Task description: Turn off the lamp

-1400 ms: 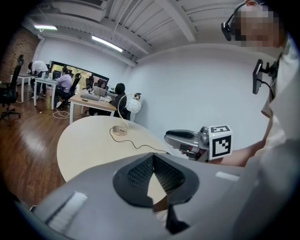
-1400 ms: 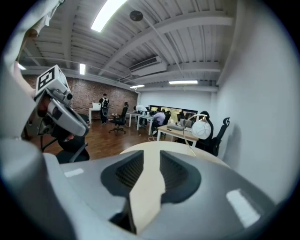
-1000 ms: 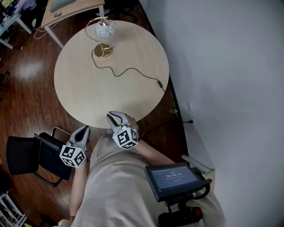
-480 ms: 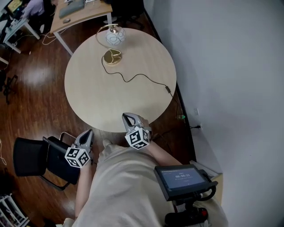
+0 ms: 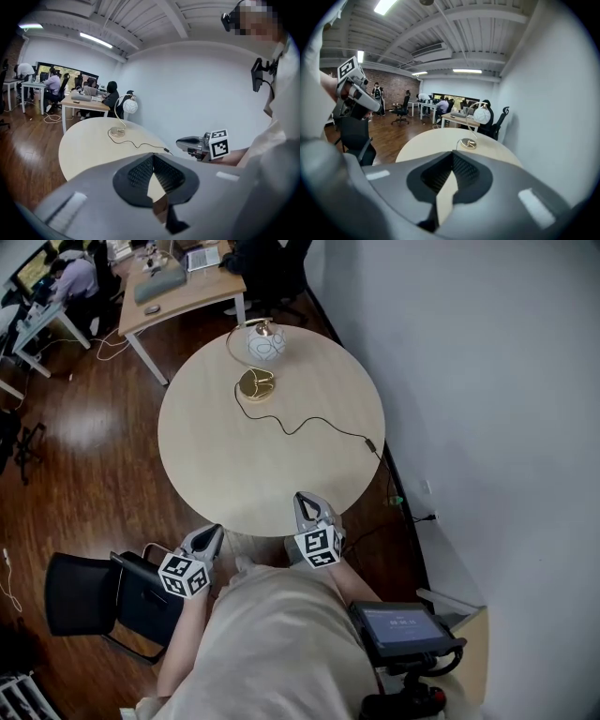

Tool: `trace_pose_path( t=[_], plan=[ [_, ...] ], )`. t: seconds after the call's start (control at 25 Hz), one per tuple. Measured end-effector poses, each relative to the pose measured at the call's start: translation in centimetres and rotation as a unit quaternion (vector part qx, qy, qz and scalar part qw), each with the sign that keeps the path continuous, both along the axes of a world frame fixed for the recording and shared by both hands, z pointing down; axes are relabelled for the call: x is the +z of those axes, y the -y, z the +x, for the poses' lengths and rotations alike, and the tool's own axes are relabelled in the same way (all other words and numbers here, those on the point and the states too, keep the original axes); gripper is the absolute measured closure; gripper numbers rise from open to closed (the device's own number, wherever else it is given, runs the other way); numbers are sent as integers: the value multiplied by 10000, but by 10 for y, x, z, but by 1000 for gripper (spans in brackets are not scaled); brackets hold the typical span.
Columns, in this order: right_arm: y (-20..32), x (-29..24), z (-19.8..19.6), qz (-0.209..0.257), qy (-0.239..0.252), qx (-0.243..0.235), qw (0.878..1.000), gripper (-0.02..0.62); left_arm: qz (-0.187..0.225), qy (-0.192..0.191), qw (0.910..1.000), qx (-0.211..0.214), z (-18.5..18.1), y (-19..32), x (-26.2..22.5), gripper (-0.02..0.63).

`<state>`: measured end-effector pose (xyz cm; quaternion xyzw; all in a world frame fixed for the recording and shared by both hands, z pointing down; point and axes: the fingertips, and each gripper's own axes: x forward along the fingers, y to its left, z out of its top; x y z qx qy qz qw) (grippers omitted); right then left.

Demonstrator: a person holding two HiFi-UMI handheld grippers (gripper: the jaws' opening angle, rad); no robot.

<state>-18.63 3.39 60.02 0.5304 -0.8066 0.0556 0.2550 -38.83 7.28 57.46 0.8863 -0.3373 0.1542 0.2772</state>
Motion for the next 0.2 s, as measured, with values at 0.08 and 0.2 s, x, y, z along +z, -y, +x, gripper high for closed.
trace_pose_path(
  t=[0.08,0.2],
  plan=[
    [-1,-4,-4,34,-45,159,9999,601,-42,-24,10000,59,-11,0,2,609],
    [0,-11,-6,90,-73,456,9989,601,-32,-75,9999,124,-29,1,2,609]
  ],
)
